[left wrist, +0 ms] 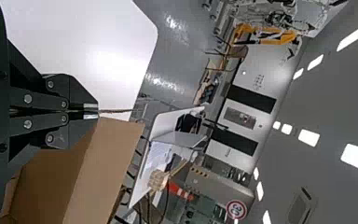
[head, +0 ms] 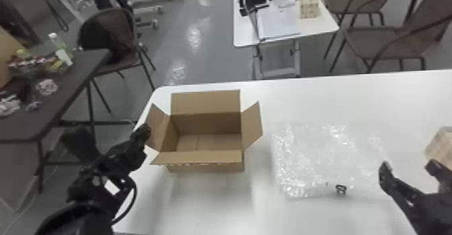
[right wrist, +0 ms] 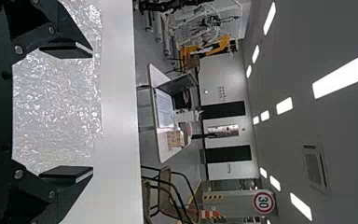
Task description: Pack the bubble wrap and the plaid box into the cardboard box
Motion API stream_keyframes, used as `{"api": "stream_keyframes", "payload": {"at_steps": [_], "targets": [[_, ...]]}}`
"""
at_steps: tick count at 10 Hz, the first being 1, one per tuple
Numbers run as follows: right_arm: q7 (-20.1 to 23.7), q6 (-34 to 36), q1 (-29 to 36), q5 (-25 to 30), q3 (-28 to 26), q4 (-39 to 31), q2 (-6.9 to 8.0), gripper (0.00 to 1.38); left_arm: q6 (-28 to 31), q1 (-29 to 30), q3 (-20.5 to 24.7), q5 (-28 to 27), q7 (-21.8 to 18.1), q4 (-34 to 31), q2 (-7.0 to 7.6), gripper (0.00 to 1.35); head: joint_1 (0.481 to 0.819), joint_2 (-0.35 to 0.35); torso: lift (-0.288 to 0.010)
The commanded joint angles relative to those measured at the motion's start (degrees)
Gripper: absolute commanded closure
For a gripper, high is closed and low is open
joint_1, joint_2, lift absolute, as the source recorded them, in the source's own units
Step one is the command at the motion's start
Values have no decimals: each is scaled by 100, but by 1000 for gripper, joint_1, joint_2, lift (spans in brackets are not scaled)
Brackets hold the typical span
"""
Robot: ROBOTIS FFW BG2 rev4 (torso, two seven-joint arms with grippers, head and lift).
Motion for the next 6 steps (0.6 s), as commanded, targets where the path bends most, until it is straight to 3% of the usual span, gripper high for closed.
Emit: {"api": "stream_keyframes", "payload": {"at_steps": [1,4,6], "targets": [[0,17,9,-15,0,-4,0,381,-170,196,-74,3,218,-232,-29,1217,695,278,-102],[0,69,18,-41,0,-31,-18,386,-1101,899,-654,319,1193,-347,-29,1217,695,291,-102],[0,96,44,-33,-9,-75,-35,386,-2604,1831,-1550,864,2406,-303,-29,1217,695,290,-102]]}}
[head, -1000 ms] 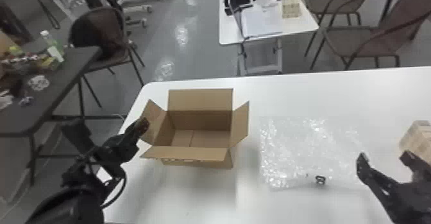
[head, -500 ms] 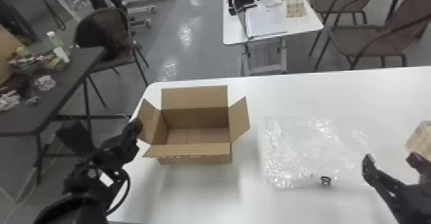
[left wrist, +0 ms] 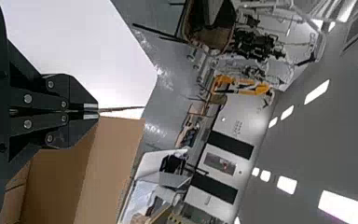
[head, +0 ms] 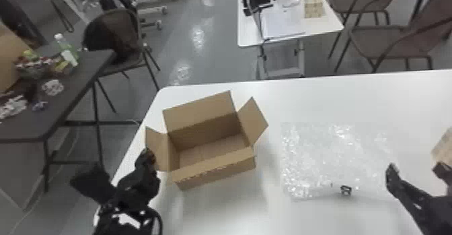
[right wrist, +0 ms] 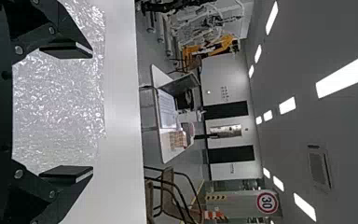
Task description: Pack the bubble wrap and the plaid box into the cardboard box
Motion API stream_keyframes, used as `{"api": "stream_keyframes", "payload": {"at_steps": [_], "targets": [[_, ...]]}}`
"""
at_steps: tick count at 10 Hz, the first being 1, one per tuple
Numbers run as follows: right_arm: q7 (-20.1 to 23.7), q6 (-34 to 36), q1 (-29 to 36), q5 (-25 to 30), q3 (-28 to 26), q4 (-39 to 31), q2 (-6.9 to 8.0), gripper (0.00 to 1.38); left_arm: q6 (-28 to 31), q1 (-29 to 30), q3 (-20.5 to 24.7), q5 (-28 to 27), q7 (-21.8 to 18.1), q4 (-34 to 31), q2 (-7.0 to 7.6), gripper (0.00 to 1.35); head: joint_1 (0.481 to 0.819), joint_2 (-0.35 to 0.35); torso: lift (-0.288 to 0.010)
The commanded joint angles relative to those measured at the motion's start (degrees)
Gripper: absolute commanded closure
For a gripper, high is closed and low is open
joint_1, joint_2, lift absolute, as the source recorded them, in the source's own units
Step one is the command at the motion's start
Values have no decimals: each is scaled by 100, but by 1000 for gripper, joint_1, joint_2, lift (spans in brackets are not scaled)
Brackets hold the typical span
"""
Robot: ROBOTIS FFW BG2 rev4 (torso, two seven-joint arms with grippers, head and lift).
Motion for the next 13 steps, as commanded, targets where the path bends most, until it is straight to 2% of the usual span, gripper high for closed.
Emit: {"api": "stream_keyframes", "payload": {"at_steps": [1,2,3,4,5,6,7,9,10,13], "targets": [[-7,23,39,23,-4,-49,-5,386,-1531,780,-929,241,867,71,-24,1217,695,287,-102],[-7,41,65,41,-13,-75,-5,386,-2682,1123,-1737,12,2054,98,-24,1217,695,287,-102],[-7,58,65,59,-22,-101,-5,386,-3640,1193,-2572,-243,3284,282,228,1217,695,288,-102],[-7,67,57,76,-30,-128,-5,386,-4730,912,-3478,-717,4919,687,852,1217,695,282,-102],[-7,85,39,94,-30,-145,-14,386,-5433,472,-4225,-937,6070,977,1441,1217,695,271,-102],[-7,164,-5,111,-22,-163,-58,386,-5592,182,-4673,-1174,6826,1003,1890,1217,695,250,-102],[-7,304,-49,129,-22,-207,-75,386,-5680,51,-4866,-1244,7116,1029,2083,1217,695,224,-102],[-95,1271,-357,67,-66,-444,-93,387,-5723,59,-4717,-1306,7046,1109,1863,1217,695,201,-102],[-95,2141,-787,67,-83,-620,-155,387,-5680,95,-4647,-1297,6932,1109,1810,1217,695,193,-102],[-95,6272,-2817,120,172,-1024,-366,383,-5539,-20,-4708,-1288,6923,1100,1916,1217,695,189,-102]]}}
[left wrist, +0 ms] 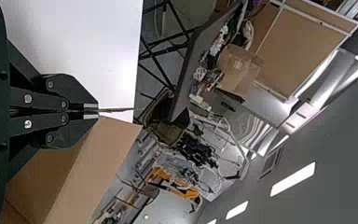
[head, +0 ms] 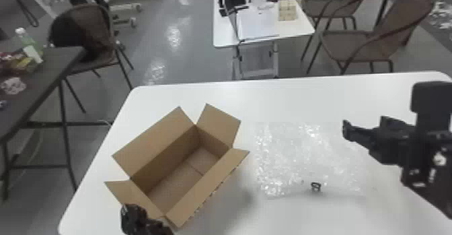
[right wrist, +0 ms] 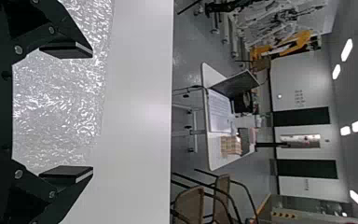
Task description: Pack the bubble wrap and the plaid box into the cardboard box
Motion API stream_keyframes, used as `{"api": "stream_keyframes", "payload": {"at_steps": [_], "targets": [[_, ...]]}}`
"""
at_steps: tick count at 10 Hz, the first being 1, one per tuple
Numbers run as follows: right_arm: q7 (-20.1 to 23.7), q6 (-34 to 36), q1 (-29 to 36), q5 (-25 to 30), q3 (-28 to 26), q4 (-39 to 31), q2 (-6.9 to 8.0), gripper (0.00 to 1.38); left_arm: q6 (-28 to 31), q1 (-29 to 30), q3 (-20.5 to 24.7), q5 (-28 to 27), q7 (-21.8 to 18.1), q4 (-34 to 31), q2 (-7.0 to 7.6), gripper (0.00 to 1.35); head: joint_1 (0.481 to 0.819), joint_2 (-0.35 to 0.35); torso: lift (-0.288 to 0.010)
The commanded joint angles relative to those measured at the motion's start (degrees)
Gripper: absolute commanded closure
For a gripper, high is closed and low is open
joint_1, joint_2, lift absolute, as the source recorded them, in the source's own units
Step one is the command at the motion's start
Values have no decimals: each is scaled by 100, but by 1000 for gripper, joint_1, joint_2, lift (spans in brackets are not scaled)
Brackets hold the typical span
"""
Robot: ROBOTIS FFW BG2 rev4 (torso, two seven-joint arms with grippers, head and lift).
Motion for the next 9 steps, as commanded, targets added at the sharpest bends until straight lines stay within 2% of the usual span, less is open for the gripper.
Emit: {"api": "stream_keyframes", "payload": {"at_steps": [1,2,3,4,5,6,8,9], "targets": [[-130,1372,-801,-101,231,82,-77,383,119,-85,-36,27,-60,-7,33,1217,695,189,-102],[-692,1742,-1030,-708,292,319,-42,381,180,-76,-1,45,-157,-7,-11,1217,695,189,-102],[-903,1996,-1329,-1341,275,891,11,387,224,-58,70,53,-254,-16,-72,1217,695,188,-102],[-1466,2005,-1540,-2378,257,1480,11,387,295,-49,96,45,-324,-25,-72,1217,695,205,-102],[-1984,1961,-1672,-2843,266,1858,55,381,356,-76,96,53,-386,-25,-11,1217,695,233,-102],[-2380,2014,-1795,-2993,266,2156,116,381,365,-85,87,53,-386,-34,7,1217,695,252,-102],[-2740,2339,-2181,-3134,266,2886,134,386,444,-120,87,45,-421,-34,33,1217,695,259,-102],[-3162,2489,-2304,-3257,266,3062,142,381,470,-146,61,45,-421,-34,77,1217,695,257,-102]]}}
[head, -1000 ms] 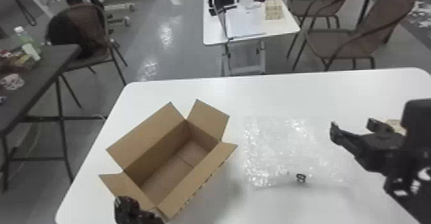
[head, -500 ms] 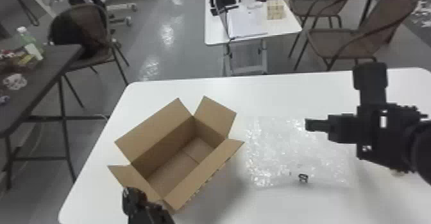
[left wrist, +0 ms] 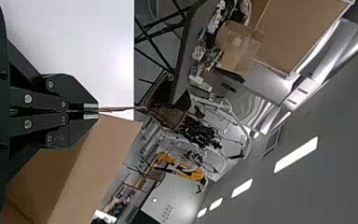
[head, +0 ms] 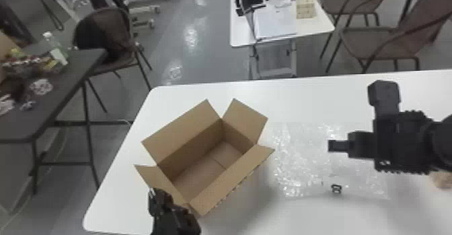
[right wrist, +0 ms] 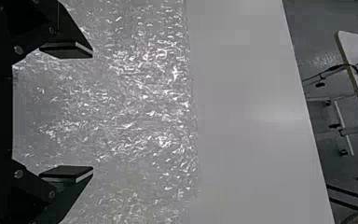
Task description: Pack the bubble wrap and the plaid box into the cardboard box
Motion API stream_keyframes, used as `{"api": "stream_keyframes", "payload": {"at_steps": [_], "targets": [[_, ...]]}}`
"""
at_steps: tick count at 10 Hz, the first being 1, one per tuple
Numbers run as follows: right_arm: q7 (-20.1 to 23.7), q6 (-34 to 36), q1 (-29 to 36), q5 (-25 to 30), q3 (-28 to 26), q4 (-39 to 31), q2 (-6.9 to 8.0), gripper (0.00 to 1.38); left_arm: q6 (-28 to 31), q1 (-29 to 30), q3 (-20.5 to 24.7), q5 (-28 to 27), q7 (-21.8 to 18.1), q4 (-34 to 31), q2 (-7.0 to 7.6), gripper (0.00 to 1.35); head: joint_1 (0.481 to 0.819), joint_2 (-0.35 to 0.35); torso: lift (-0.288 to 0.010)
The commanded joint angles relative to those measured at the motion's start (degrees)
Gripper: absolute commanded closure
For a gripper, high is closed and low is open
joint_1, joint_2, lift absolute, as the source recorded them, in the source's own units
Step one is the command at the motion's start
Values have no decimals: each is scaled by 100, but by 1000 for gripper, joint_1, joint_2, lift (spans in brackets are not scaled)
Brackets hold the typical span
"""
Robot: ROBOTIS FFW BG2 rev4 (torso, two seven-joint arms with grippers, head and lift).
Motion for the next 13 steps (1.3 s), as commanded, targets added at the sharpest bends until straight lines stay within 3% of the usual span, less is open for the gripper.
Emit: {"api": "stream_keyframes", "payload": {"at_steps": [1,3,4,6,7,8,12,13], "targets": [[-379,176,-238,-71,0,378,25,381,53,-30,-19,-10,0,0,41,1217,695,245,-102],[-440,176,-634,-107,0,1256,-10,406,88,-57,-37,-19,0,0,58,1217,695,225,-102],[-414,52,-713,-151,0,1494,-19,493,123,-74,-54,-10,0,0,94,1217,695,219,-102],[43,-158,-739,-151,0,1801,-46,647,141,-74,-63,-10,0,0,94,1217,695,222,-102],[245,-290,-634,-256,-9,1749,-54,825,132,-65,-54,-10,0,0,85,1217,695,224,-102],[245,-405,-537,-441,-17,1582,-81,911,132,-65,-54,-10,0,0,85,1217,695,231,-102],[245,-264,-177,-775,-413,334,-125,912,79,-48,-54,-10,0,0,94,1217,695,242,-102],[245,-246,-98,-950,-536,211,-142,1107,79,-39,-45,-19,8,-9,94,1217,695,239,-102]]}}
